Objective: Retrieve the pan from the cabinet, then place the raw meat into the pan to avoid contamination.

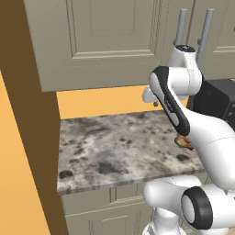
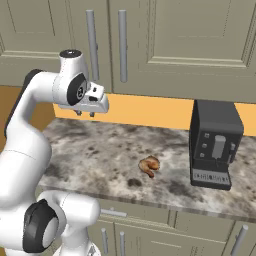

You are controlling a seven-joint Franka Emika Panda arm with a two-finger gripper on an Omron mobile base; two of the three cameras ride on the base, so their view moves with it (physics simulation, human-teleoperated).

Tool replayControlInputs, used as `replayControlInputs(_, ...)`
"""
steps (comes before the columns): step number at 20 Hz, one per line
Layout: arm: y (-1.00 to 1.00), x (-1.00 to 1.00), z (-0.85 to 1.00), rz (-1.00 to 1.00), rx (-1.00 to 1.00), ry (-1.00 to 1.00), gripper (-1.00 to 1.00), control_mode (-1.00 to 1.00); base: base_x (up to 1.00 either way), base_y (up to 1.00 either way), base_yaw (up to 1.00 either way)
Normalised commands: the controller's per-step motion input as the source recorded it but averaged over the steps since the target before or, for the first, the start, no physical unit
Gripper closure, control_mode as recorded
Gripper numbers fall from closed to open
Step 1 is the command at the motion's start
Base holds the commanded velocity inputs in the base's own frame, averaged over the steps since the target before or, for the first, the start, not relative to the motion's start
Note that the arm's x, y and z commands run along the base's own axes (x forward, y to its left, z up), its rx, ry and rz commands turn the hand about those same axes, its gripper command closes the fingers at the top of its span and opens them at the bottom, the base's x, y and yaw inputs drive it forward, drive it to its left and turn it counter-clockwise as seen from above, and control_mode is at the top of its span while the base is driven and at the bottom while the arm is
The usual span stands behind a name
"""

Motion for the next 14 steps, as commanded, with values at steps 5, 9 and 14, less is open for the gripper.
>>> replayControlInputs(5,-0.01,-0.07,0.0,0.0,0.0,0.0,-1.0,-1.0,0.0,0.0,0.0)
replayControlInputs(9,-0.08,-0.17,0.23,-0.04,-0.02,-0.2,-1.0,-1.0,0.0,0.0,0.0)
replayControlInputs(14,-0.21,-0.25,0.58,-0.09,-0.03,-0.34,-1.0,-1.0,0.0,0.0,0.0)
